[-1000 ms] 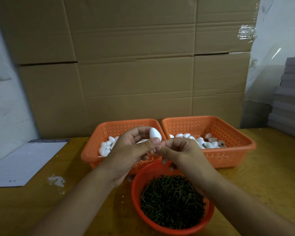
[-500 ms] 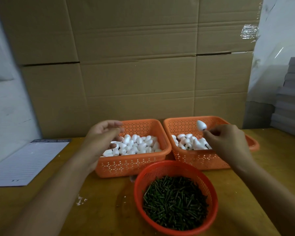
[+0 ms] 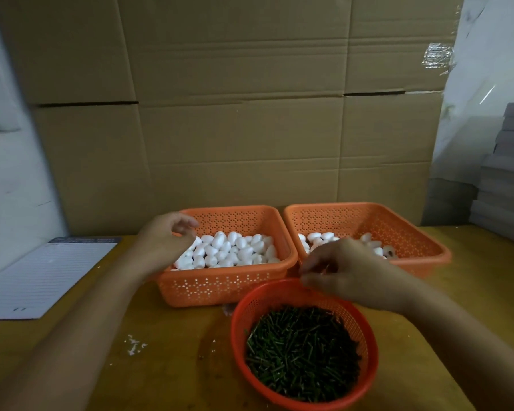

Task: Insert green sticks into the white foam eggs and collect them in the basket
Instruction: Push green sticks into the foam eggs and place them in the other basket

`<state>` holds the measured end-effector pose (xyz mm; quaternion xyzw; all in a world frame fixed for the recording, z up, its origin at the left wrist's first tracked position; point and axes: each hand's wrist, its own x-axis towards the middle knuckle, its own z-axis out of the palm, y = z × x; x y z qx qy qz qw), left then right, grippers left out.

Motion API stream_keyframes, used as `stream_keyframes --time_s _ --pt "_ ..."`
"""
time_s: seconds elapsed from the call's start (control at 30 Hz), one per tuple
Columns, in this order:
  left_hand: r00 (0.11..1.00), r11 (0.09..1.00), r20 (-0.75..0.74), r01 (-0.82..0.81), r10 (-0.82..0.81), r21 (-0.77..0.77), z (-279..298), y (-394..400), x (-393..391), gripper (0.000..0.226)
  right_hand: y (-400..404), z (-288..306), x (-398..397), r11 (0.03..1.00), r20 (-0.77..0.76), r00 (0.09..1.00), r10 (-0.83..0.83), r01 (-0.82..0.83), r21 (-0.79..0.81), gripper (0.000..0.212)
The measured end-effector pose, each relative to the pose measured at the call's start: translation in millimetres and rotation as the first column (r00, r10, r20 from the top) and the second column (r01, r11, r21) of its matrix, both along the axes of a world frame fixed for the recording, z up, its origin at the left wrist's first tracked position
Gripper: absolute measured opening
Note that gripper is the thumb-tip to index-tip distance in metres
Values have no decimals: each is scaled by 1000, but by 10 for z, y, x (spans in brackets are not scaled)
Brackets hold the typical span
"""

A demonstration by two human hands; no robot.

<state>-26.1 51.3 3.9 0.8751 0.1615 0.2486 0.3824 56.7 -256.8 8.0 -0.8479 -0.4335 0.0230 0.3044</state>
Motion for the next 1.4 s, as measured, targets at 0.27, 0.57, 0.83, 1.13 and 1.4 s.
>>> stream_keyframes --time_s 0.27,0.57,0.83,1.13,1.4 --pt "915 945 -400 164 -39 282 -18 8 271 33 107 -83 -261 812 -116 962 246 -270 -518 53" --pt "755 830 -653 333 50 448 -90 30 523 32 101 -64 -275 774 -137 959 249 -282 -567 56" --pt "712 825 -702 383 24 416 -160 138 640 14 94 -72 -272 765 -155 957 247 -291 -574 60" --pt "862 877 -506 254 -14 408 -183 182 596 15 102 -117 -226 782 -145 959 242 -281 -556 60" --pt "957 938 36 275 -289 212 1 -244 278 26 124 -176 -217 787 -112 962 251 -270 -555 58"
